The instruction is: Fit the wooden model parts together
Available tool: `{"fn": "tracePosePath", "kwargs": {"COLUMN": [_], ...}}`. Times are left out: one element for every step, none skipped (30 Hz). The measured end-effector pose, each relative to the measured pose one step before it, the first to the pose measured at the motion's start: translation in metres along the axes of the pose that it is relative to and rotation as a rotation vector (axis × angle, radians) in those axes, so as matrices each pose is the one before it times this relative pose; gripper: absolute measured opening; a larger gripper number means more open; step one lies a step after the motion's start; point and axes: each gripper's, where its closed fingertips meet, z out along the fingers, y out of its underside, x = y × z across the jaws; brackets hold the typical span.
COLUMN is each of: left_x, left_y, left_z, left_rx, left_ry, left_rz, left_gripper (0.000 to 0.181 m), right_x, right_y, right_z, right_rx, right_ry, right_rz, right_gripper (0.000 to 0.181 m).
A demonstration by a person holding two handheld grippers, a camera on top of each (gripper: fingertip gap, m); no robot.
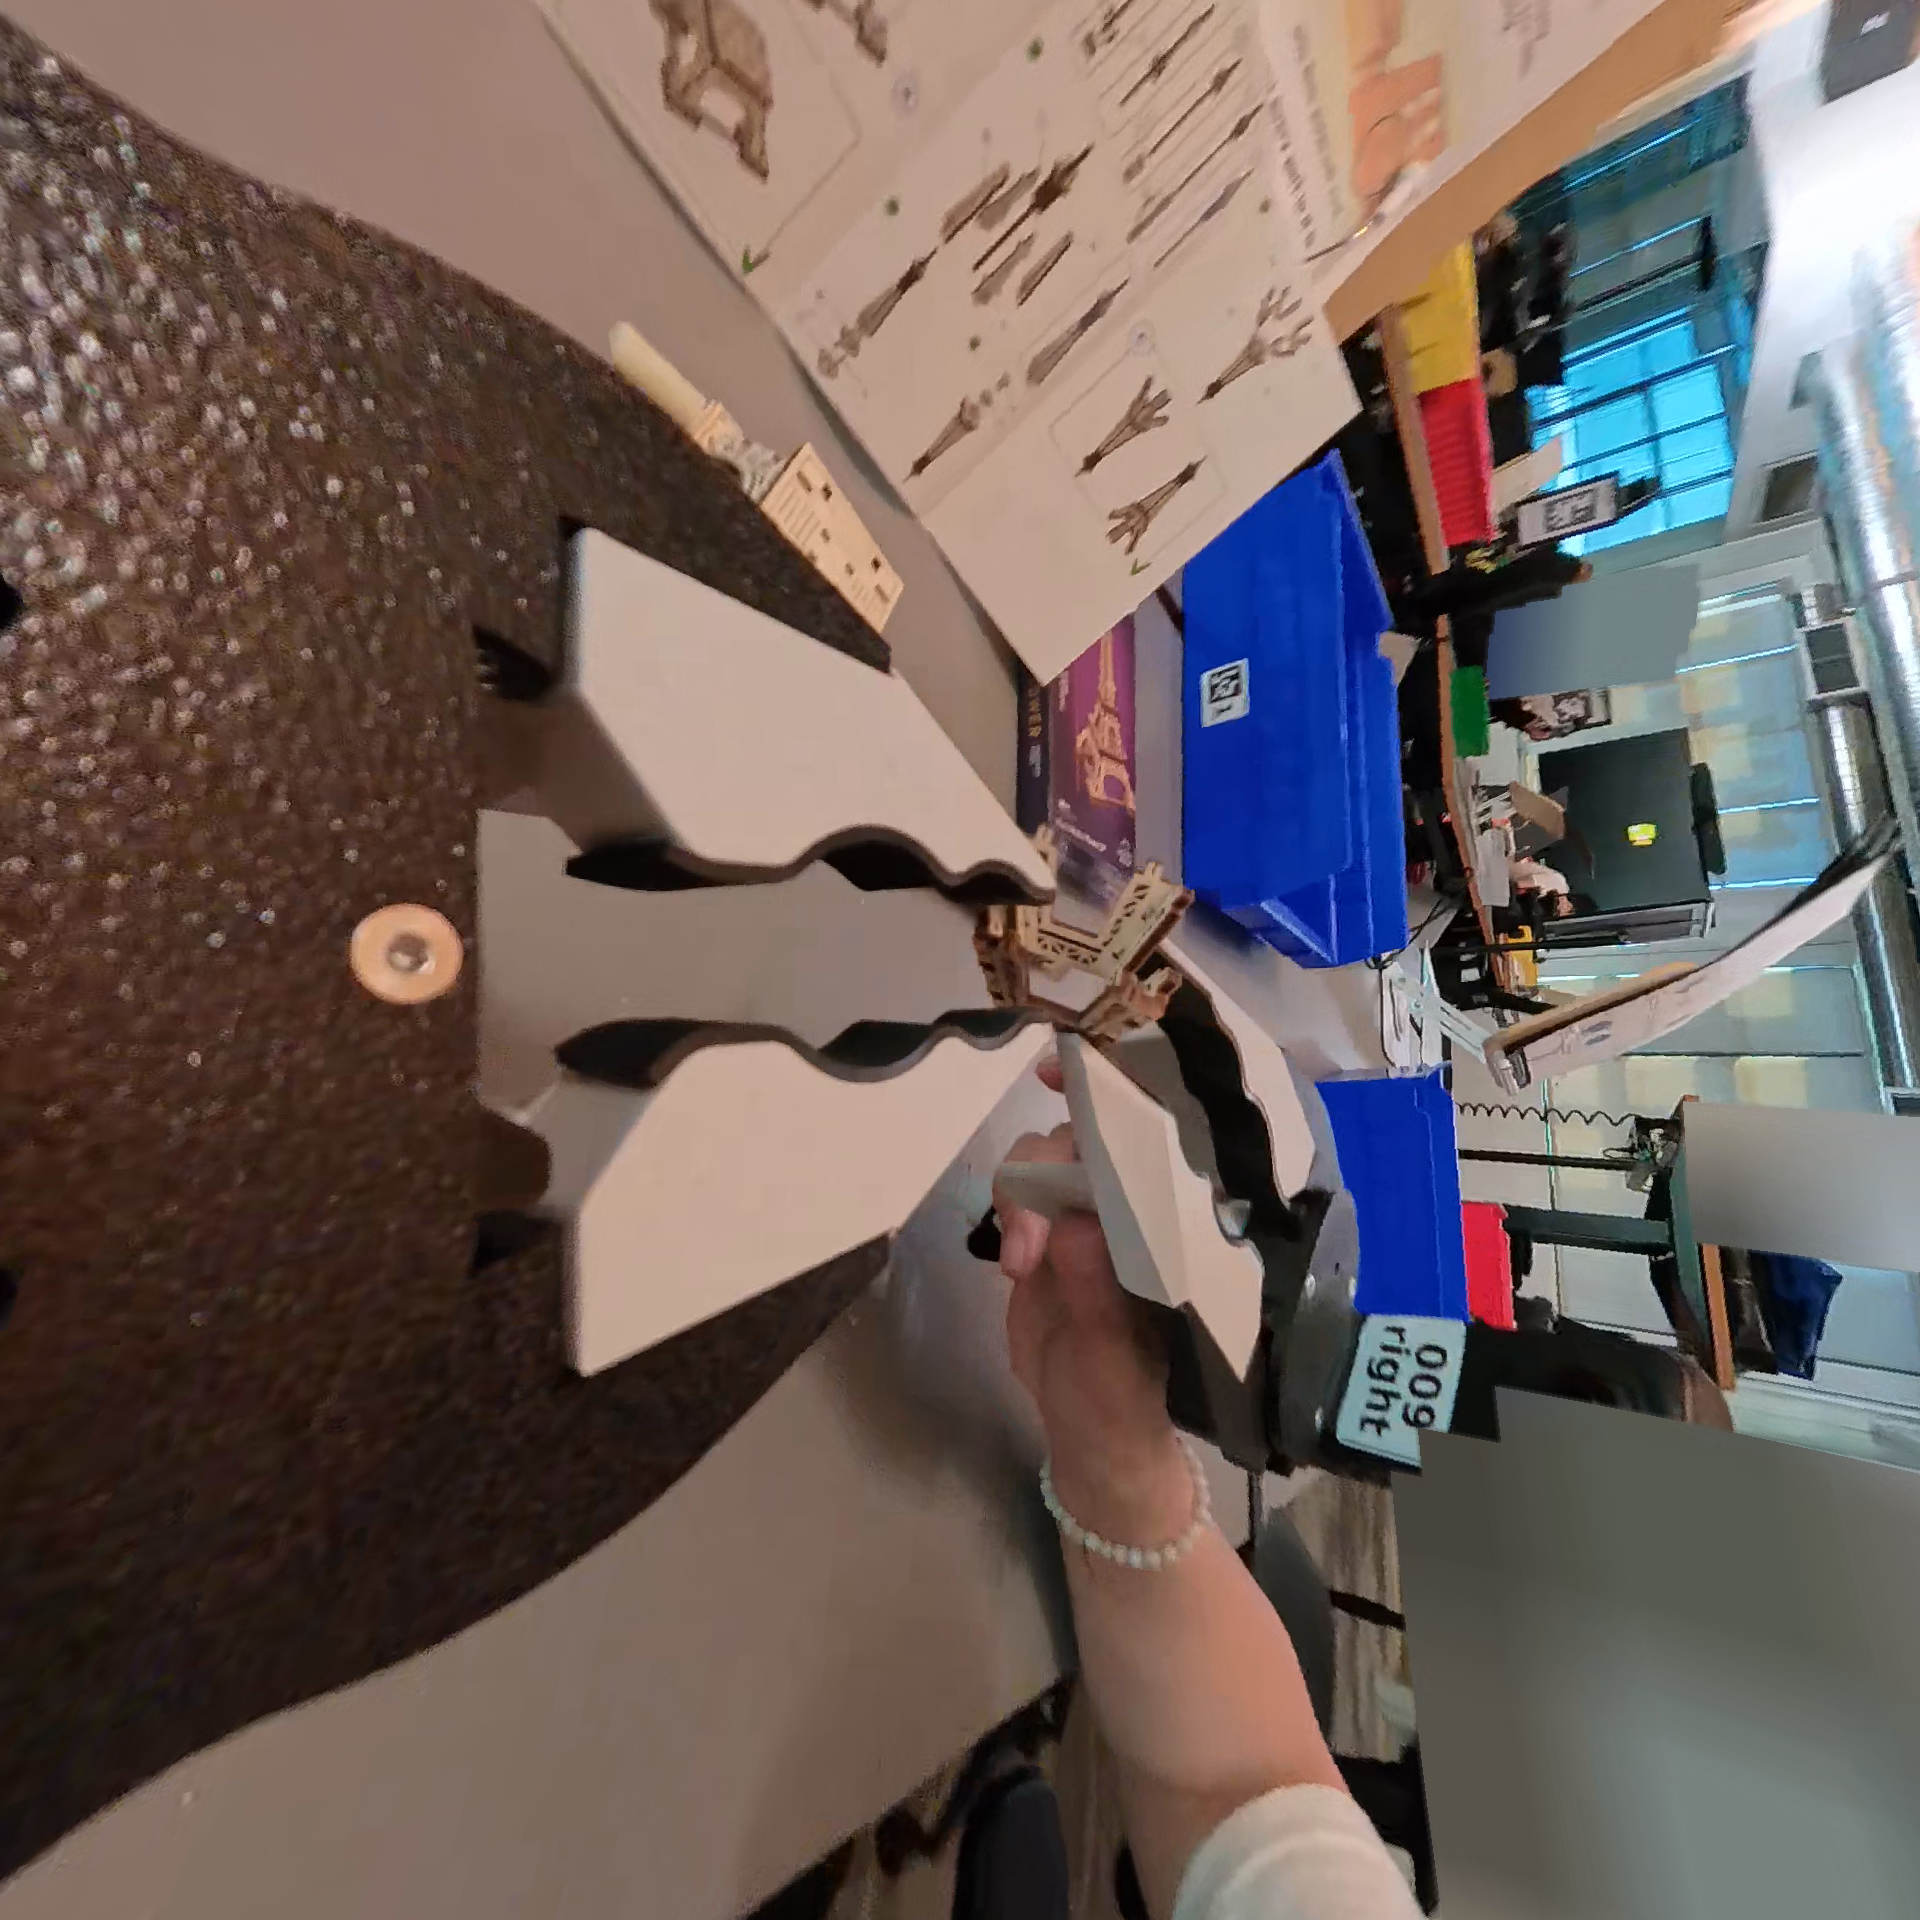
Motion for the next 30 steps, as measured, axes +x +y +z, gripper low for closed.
{"fn": "tracePosePath", "kwargs": {"left_x": [0.00054,-0.00028,0.00047,0.00264,0.00256,0.00172,0.00180,0.00181,0.00163,0.00190,0.00227,0.00251,0.00185,0.00093,0.00040,0.00017,0.00050,0.00010,0.00003,-0.00009,-0.00050,-0.00065,-0.00047,-0.00059,-0.00094,-0.00140,-0.00084,-0.00007,-0.00059,-0.00068], "left_y": [-0.00348,-0.00320,-0.00194,-0.00098,-0.00061,-0.00111,-0.00202,-0.00124,0.00053,0.00158,0.00113,0.00015,-0.00013,-0.00022,-0.00033,-0.00069,-0.00053,-0.00028,-0.00052,-0.00029,0.00001,0.00009,-0.00011,-0.00032,0.00015,0.00014,-0.00032,-0.00095,-0.00101,-0.00054], "left_z": [-0.00165,-0.00168,-0.00119,-0.00070,-0.00014,-0.00016,-0.00022,-0.00006,0.00035,0.00073,0.00077,0.00075,0.00073,0.00053,-0.00002,-0.00031,-0.00026,-0.00017,-0.00018,-0.00013,-0.00005,0.00008,-0.00002,0.00041,0.00097,0.00134,0.00142,0.00111,0.00109,0.00087], "left_rx": [0.0152,0.0140,0.0095,0.0070,0.0042,0.0059,0.0100,0.0058,-0.0035,-0.0085,-0.0058,-0.0010,-0.0004,0.0005,0.0027,0.0057,0.0056,0.0040,0.0047,0.0035,0.0008,-0.0001,0.0022,0.0030,-0.0036,-0.0040,0.0009,0.0061,0.0087,0.0049], "left_ry": [-0.0068,-0.0109,-0.0022,0.0164,0.0174,0.0098,0.0071,0.0070,0.0088,0.0123,0.0132,0.0136,0.0075,0.0023,0.0014,0.0036,0.0074,0.0050,0.0031,0.0021,0.0004,0.0009,0.0054,0.0059,0.0036,0.0007,0.0060,0.0141,0.0104,0.0059], "left_rz": [0.0473,0.0419,0.0310,0.0180,0.0068,0.0070,0.0137,0.0125,0.0043,-0.0013,-0.0012,0.0022,0.0037,0.0043,0.0004,-0.0054,-0.0113,-0.0132,-0.0092,-0.0072,-0.0132,-0.0238,-0.0321,-0.0440,-0.0532,-0.0564,-0.0647,-0.0700,-0.0656,-0.0533], "left_gripper": [0.014,0.014,0.013,0.012,0.012,0.012,0.012,0.012,0.012,0.012,0.013,0.012,0.011,0.010,0.009,0.009,0.008,0.008,0.008,0.008,0.007,0.004,0.003,0.003,0.002,0.002,0.001,0.001,0.000,0.000], "right_x": [0.00079,0.00135,0.00074,0.00091,0.00032,-0.00171,-0.00108,-0.00124,-0.00235,-0.00184,-0.00134,-0.00224,-0.00148,-0.00061,-0.00127,-0.00095,-0.00014,-0.00051,-0.00036,0.00001,-0.00025,0.00001,-0.00029,-0.00100,0.00048,0.00085,0.00179,0.00183,0.00077,0.00090], "right_y": [-0.00133,-0.00139,-0.00066,-0.00061,-0.00093,-0.00089,-0.00085,-0.00132,-0.00084,-0.00105,-0.00072,-0.00041,0.00021,-0.00072,-0.00059,-0.00017,-0.00078,-0.00067,-0.00010,-0.00013,-0.00009,0.00024,0.00104,0.00082,0.00019,0.00096,0.00064,0.00022,0.00010,-0.00088], "right_z": [-0.00084,-0.00082,-0.00067,-0.00060,-0.00045,-0.00029,-0.00014,-0.00028,0.00007,-0.00001,0.00012,0.00039,0.00057,0.00004,0.00010,0.00018,-0.00027,-0.00014,0.00009,0.00010,0.00005,0.00026,0.00037,0.00043,0.00017,0.00022,-0.00025,-0.00034,-0.00032,-0.00080], "right_rx": [-0.0015,0.0006,-0.0024,-0.0025,0.0006,0.0004,-0.0002,0.0038,0.0003,0.0019,0.0011,-0.0005,-0.0033,0.0034,0.0011,-0.0019,0.0050,0.0044,-0.0002,-0.0004,0.0013,0.0014,-0.0006,0.0022,0.0074,0.0013,0.0015,0.0039,0.0062,0.0145], "right_ry": [0.0246,0.0234,0.0163,0.0159,0.0116,-0.0020,0.0042,0.0029,-0.0051,-0.0037,-0.0018,-0.0107,-0.0073,-0.0015,-0.0064,-0.0060,-0.0014,-0.0060,-0.0070,-0.0074,-0.0100,-0.0107,-0.0145,-0.0223,-0.0149,-0.0132,-0.0071,-0.0093,-0.0177,-0.0162], "right_rz": [-0.0556,-0.0553,-0.0531,-0.0447,-0.0409,-0.0374,-0.0296,-0.0262,-0.0246,-0.0153,-0.0045,0.0030,0.0087,0.0086,0.0021,0.0016,0.0039,0.0077,0.0155,0.0235,0.0276,0.0311,0.0389,0.0488,0.0547,0.0466,0.0394,0.0431,0.0383,0.0343], "right_gripper": [0.025,0.025,0.026,0.025,0.025,0.026,0.025,0.025,0.025,0.025,0.025,0.025,0.025,0.025,0.025,0.025,0.025,0.025,0.025,0.025,0.025,0.025,0.024,0.025,0.025,0.025,0.025,0.025,0.025,0.025]}}
